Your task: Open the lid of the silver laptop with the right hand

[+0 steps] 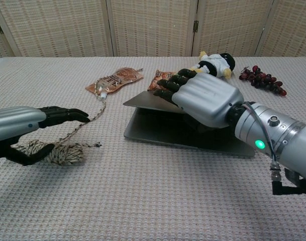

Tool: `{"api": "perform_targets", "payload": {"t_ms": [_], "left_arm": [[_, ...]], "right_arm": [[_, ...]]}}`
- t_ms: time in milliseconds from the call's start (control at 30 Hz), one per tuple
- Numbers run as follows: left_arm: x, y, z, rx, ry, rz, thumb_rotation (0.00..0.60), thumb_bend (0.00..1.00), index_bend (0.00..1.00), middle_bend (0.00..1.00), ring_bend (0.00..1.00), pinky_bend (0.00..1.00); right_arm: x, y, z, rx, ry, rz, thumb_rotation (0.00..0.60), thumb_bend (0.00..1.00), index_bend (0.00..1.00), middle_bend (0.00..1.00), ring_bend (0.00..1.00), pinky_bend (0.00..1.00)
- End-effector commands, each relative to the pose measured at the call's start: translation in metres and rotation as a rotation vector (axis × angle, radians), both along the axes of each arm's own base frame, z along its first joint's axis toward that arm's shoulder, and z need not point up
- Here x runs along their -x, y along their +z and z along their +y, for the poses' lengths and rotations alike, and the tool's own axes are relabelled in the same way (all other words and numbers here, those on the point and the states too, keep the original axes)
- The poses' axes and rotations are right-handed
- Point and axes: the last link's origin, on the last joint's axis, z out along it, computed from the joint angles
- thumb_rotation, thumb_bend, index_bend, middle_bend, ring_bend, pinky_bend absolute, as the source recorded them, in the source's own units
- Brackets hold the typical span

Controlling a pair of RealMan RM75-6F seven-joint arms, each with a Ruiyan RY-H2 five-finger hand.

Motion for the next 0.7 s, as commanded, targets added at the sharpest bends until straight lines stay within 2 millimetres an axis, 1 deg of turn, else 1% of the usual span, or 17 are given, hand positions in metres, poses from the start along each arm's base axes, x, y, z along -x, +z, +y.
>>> {"api": "perform_targets", "payload": {"t_ms": [33,200,367,567,700], "left_arm": [[-0.023,-0.018,0.013,0.022,-0.038,0.014,0.600,0.72,0.07,0.06,0.02,0.00],[-0.042,-0.039,0.028,0.041,-0.051,0.038,0.600,0.74,0.06,0.06,0.00,0.00],[-0.055,-0.059,0.040,0.056,-0.049,0.086,0.600,0.75,0.04,0.05,0.00,0.00],[-0.059,-0.077,0.048,0.069,-0.026,0.148,0.600,0.75,0.04,0.04,0.00,0.00],[-0.059,-0.084,0.051,0.074,-0.008,0.184,0.600,0.75,0.04,0.04,0.00,0.00]], "right_arm": [[-0.004,0.003,-0.003,0.015,0.004,0.004,0.600,0.64,0.00,0.00,0.00,0.00],[-0.009,0.005,-0.004,0.031,0.011,0.012,0.600,0.64,0.00,0.00,0.00,0.00],[-0.011,0.004,-0.004,0.038,0.014,0.018,0.600,0.64,0.00,0.00,0.00,0.00],[-0.011,0.003,-0.004,0.042,0.010,0.023,0.600,0.64,0.00,0.00,0.00,0.00],[-0.010,0.003,-0.005,0.045,0.009,0.028,0.600,0.64,0.00,0.00,0.00,0.00]]}}
